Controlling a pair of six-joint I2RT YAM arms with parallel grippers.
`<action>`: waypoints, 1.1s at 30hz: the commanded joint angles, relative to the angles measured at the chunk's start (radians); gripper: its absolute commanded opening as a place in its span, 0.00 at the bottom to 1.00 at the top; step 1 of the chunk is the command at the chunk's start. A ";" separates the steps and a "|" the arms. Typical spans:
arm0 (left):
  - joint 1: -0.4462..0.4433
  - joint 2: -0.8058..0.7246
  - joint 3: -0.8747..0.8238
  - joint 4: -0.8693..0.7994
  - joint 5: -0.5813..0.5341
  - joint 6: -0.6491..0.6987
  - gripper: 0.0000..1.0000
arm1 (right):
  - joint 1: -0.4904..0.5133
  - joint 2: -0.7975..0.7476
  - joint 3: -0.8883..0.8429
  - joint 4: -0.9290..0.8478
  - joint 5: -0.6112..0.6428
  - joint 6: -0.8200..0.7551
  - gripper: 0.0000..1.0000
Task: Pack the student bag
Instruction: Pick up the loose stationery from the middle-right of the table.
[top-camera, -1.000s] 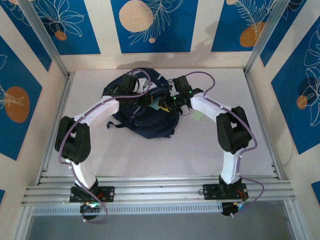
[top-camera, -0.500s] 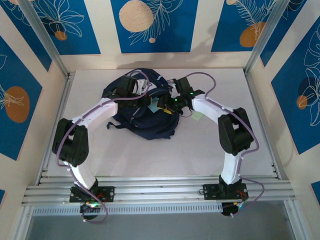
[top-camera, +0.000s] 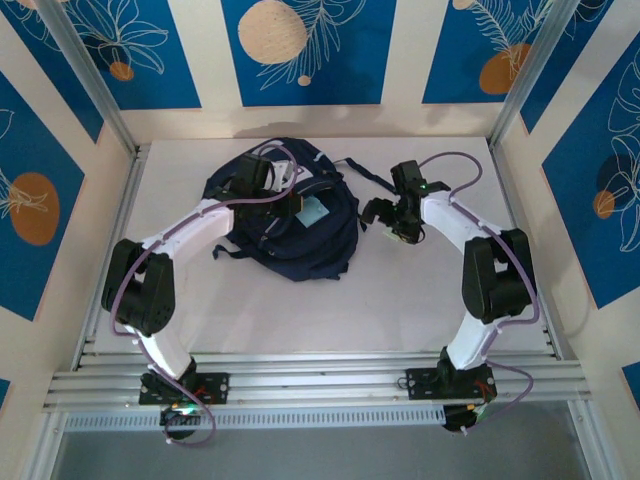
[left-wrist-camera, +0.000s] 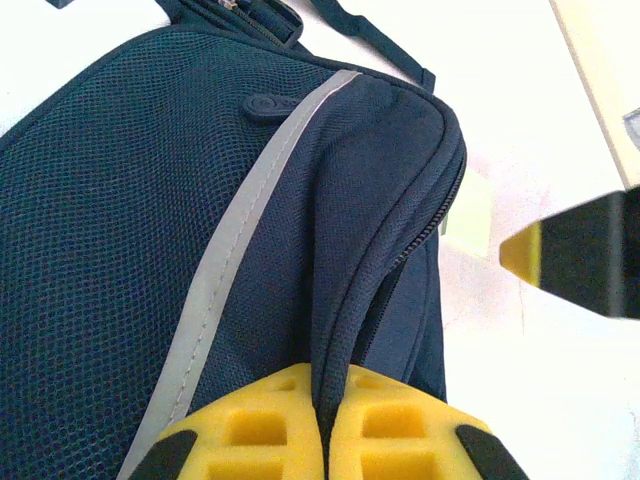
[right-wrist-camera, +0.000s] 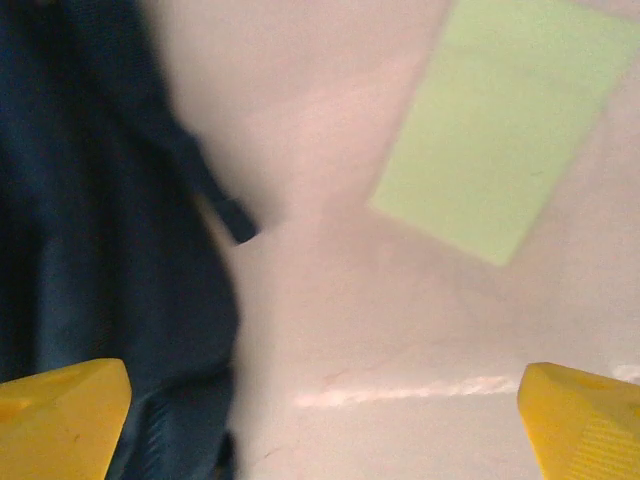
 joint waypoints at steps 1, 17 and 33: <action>0.007 -0.068 -0.004 0.046 0.053 -0.009 0.00 | -0.023 0.083 0.072 -0.077 0.114 0.048 1.00; 0.007 -0.097 -0.064 0.063 0.027 -0.033 0.00 | -0.040 0.348 0.251 -0.092 0.143 0.139 0.87; 0.010 -0.093 -0.056 0.052 0.017 -0.012 0.00 | -0.043 0.233 0.171 -0.117 0.146 0.064 0.41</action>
